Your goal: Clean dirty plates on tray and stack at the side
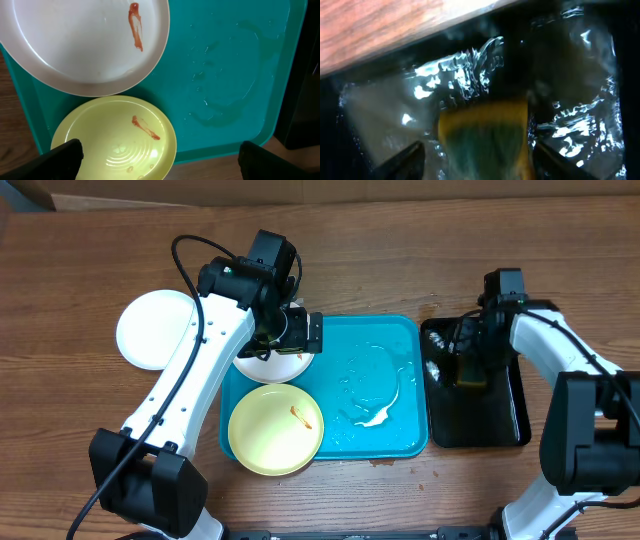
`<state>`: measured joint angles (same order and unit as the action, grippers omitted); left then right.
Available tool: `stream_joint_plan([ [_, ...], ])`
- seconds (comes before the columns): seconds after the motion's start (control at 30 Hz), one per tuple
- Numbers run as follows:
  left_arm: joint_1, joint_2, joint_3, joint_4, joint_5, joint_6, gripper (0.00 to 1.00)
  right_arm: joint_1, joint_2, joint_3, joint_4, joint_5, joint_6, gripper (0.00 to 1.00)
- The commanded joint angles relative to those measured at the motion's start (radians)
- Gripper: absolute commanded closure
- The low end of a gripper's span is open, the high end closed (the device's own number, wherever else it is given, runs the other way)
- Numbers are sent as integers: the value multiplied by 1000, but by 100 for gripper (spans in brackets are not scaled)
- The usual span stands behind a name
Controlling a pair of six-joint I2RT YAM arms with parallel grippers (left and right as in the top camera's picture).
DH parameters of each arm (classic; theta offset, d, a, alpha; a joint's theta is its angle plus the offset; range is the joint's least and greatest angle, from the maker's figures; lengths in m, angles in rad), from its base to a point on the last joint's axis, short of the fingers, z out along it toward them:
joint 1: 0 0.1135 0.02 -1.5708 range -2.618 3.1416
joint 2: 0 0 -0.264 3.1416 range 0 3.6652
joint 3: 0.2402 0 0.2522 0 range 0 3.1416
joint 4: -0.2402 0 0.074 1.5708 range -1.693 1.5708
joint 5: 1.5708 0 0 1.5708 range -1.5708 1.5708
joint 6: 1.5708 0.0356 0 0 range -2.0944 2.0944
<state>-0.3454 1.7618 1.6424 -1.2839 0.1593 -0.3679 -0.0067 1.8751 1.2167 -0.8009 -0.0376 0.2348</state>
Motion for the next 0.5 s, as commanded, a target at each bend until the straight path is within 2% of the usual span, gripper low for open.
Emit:
stream_joint_plan([
  [0.0,-3,-10,0,-2,-13,-3,0,-4,-1,64,-80,-32,0,29],
  [0.17,-3,-10,0,1,-13,-3,0,-2,-1,47,-188,-32,0,28],
  [0.33,-2,-10,0,2,-13,-3,0,0,-1,-5,-152,-31,0,27],
  [0.37,-2,-10,0,1,-13,-3,0,0,-1,-17,-138,-31,0,30],
  [0.4,-2,-10,0,1,-13,-3,0,0,-1,-29,-127,-31,0,40],
  [0.43,-2,-10,0,0,-13,-3,0,0,-1,-38,-122,-31,0,74],
  [0.47,-2,-10,0,-2,-13,-3,0,0,-1,-45,-121,-32,0,94],
])
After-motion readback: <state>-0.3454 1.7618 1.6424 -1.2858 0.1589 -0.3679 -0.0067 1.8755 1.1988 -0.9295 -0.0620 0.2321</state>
